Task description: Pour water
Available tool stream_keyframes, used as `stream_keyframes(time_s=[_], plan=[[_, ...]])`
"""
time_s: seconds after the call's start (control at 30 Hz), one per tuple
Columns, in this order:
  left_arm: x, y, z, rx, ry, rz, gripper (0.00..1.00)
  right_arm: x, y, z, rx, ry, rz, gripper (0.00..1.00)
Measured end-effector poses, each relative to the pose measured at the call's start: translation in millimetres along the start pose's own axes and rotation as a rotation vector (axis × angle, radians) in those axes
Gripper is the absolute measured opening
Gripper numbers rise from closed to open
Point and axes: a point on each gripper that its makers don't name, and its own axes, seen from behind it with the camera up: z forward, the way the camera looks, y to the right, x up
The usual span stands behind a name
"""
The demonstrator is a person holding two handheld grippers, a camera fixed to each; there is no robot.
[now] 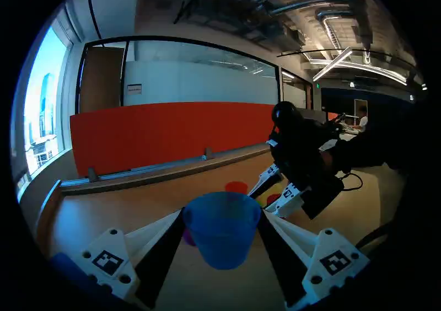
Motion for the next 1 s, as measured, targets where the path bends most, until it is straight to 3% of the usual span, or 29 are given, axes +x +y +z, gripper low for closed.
stream_keyframes(time_s=[0.47,1.0], plan=[[3.1,0.7,-0.2,0.012,-0.002,0.014,0.88,17.3,2.4,-47.2,-0.026,0.102,-0.006,0.93],[4.8,11.4,3.7,0.006,-0.005,0.027,0.88,42.0,0.6,-103.7,-0.072,0.237,-0.016,0.93]])
